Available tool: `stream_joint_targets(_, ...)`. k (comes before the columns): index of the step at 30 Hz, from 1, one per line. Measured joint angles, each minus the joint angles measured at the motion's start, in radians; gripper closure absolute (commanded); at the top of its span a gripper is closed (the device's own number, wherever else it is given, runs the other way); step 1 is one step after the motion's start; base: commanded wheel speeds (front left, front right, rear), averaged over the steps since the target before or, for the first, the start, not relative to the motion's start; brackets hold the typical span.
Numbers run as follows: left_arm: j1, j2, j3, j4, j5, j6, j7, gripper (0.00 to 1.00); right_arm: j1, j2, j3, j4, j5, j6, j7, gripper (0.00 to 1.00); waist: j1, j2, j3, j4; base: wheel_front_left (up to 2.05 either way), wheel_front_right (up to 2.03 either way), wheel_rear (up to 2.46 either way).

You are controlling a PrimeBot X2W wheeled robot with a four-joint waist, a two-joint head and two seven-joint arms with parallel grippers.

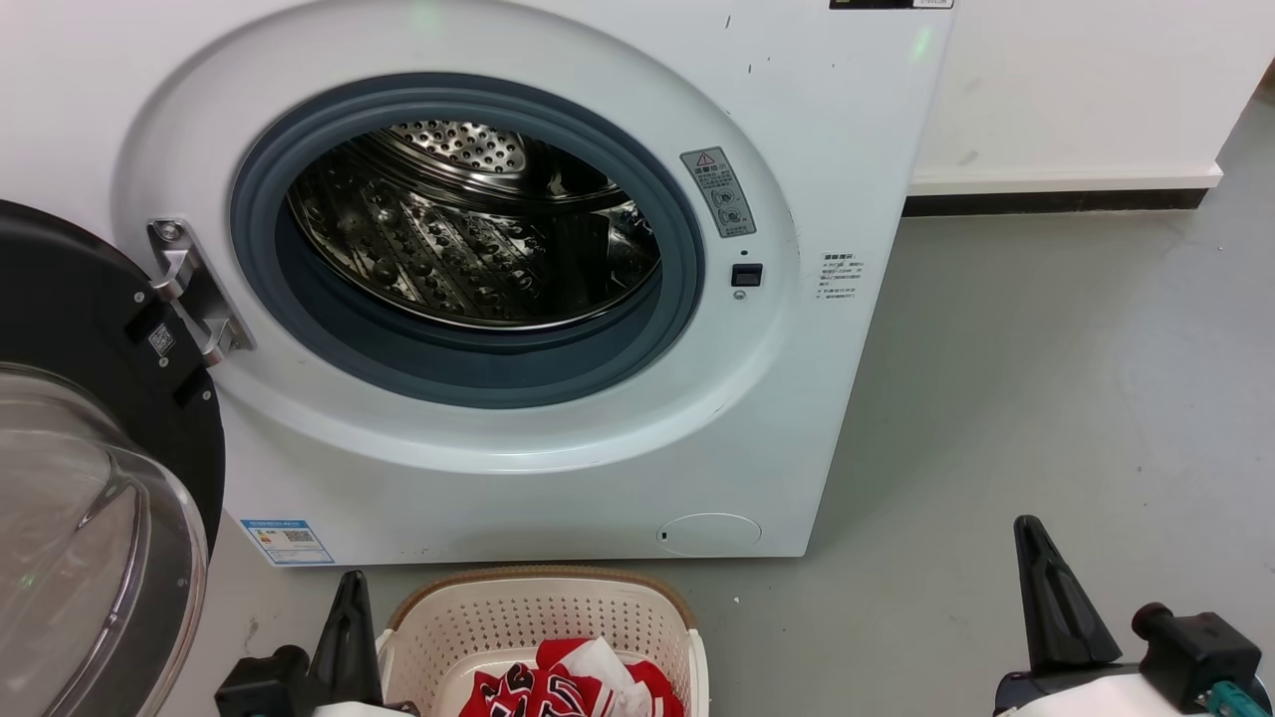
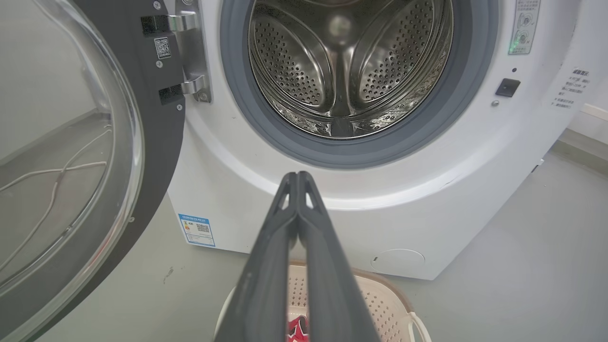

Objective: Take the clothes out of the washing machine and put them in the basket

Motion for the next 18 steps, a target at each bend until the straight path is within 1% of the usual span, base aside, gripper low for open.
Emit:
stream_joint_targets(7, -0.013, 0.000, 0.011, 0.009, -0.140, -0.017, 0.031, 1.00, -0.011, -0.007, 0.000, 0.019, 0.152, 0.000, 0.026, 1.00, 0.0000, 0.0000, 0.001, 0.002, 0.00, 0.00, 0.00)
stream_joint_targets(18, -0.046, 0.000, 0.025, 0.025, -0.337, -0.044, 0.076, 1.00, -0.037, -0.015, -0.002, 0.046, 0.361, 0.000, 0.063, 1.00, 0.0000, 0.0000, 0.002, 0.004, 0.00, 0.00, 0.00)
